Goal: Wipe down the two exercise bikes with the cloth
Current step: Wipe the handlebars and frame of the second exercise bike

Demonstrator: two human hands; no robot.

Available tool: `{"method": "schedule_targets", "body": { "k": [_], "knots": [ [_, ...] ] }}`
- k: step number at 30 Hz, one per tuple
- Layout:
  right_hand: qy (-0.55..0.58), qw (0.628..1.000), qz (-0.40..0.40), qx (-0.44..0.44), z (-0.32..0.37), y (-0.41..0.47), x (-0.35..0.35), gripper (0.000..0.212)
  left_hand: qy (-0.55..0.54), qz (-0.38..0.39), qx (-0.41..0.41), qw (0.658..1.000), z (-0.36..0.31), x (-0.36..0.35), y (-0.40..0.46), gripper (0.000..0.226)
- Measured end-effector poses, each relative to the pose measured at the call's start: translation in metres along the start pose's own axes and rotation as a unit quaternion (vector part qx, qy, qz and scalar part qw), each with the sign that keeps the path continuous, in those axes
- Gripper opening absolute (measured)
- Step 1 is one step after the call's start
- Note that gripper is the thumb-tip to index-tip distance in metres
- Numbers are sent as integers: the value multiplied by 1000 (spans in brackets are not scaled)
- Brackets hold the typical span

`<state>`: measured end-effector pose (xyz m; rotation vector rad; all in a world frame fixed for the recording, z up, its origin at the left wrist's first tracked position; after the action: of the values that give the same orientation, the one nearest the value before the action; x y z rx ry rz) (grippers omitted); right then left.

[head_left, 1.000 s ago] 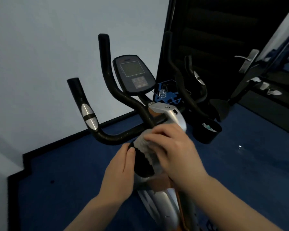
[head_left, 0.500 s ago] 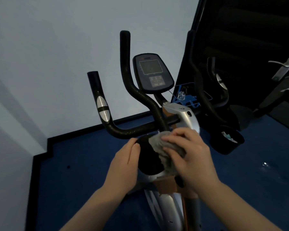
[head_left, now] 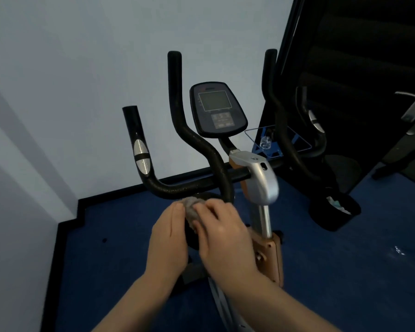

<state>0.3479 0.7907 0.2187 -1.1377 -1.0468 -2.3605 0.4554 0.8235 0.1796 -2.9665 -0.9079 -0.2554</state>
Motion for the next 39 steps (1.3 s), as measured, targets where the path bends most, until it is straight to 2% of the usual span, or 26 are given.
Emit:
{"method": "schedule_targets", "body": {
  "k": [3, 5, 8, 9, 11, 14, 15, 20, 23, 27, 30, 34, 37, 39],
  "knots": [
    [115, 989, 77, -56, -7, -8, 10, 24, 44, -44, -43, 997, -6, 4, -3, 31],
    [184, 977, 82, -69, -11, -6, 35, 22, 71, -70, -68, 993, -16, 7, 3, 28],
    [234, 964, -92, -86, -37, 16, 71, 23, 122, -78, -87, 986, -38, 7, 23, 24],
    [225, 961, -127, -96, -50, 27, 75, 23, 157, -74, -91, 981, -44, 5, 31, 22],
    [191, 965, -140, -111, -70, 44, 66, 23, 241, -56, -92, 965, -51, 2, 46, 21],
    [198, 971, -65, -116, -82, 44, 25, 25, 334, -22, -87, 938, -47, -3, 62, 24],
    [206, 971, -57, -108, -81, 36, 15, 26, 337, -12, -82, 938, -44, -4, 63, 25],
    [228, 960, -123, -107, -84, 3, 5, 38, 326, 2, -109, 939, -40, -5, 60, 25],
    [193, 971, -116, -81, -82, 31, 1, 32, 355, 39, -123, 926, -41, -8, 64, 29],
    [187, 970, -87, -128, -86, 83, -3, 23, 379, 89, -132, 912, -42, -10, 67, 34],
    [190, 967, -91, -140, -87, 61, 1, 26, 382, 109, -131, 908, -39, -10, 69, 37],
    [189, 954, -141, -185, -79, 32, 3, 28, 412, 121, -158, 889, -37, -12, 74, 50],
    [149, 970, -113, -154, -80, 76, -5, 23, 422, 123, -190, 878, -36, -14, 78, 47],
    [161, 969, -102, -157, -83, 95, -7, 22, 429, 112, -202, 873, -36, -14, 78, 42]
  ]
}}
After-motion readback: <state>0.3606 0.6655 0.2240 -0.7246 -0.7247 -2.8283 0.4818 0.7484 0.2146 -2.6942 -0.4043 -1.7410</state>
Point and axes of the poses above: each hand's wrist, its own y-axis towards the middle knuckle, its own x-axis out of the back of the hand, z = x × y, the point moved 3 cm from there along y, towards the middle knuckle, and after that the axes turned 4 degrees about x, right-handed, at the moved point
